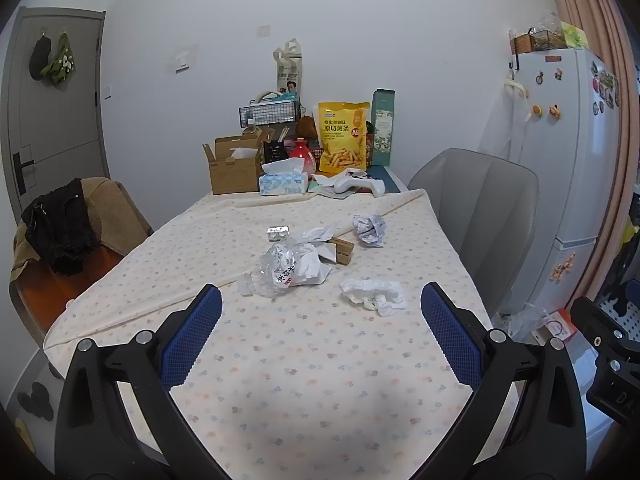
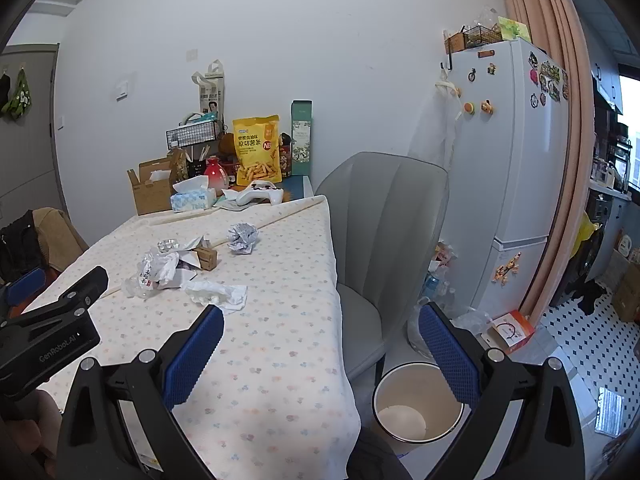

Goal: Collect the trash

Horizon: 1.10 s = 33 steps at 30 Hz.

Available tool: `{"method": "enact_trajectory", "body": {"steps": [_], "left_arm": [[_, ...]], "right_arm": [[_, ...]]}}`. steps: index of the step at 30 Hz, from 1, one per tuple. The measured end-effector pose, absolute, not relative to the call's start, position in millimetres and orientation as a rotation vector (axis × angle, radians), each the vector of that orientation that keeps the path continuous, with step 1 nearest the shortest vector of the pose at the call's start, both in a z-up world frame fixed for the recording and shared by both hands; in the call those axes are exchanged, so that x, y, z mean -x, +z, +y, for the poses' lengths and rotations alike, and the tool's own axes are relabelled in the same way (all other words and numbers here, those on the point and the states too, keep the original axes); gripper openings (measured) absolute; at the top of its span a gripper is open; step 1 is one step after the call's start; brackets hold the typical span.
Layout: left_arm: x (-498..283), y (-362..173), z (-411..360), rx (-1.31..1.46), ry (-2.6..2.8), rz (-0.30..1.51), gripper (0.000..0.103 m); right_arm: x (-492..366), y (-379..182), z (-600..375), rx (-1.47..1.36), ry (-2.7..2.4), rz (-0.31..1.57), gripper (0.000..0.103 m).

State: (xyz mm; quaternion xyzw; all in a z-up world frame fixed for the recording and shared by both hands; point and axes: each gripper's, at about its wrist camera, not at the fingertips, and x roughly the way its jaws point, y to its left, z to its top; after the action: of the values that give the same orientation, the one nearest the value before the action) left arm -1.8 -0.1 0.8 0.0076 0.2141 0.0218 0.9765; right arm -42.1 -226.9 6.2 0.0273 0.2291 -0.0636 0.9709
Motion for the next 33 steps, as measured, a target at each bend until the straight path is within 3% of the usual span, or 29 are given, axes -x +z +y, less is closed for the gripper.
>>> {"method": "enact_trajectory", "body": {"steps": [33], "left_arm": [[2.2,-1.7,8.5,0.001,0.064,0.434,0.099]], "right_arm": [[40.9,0.5,-224.4,-0.052,-0.123,0.468,0.096]]}}
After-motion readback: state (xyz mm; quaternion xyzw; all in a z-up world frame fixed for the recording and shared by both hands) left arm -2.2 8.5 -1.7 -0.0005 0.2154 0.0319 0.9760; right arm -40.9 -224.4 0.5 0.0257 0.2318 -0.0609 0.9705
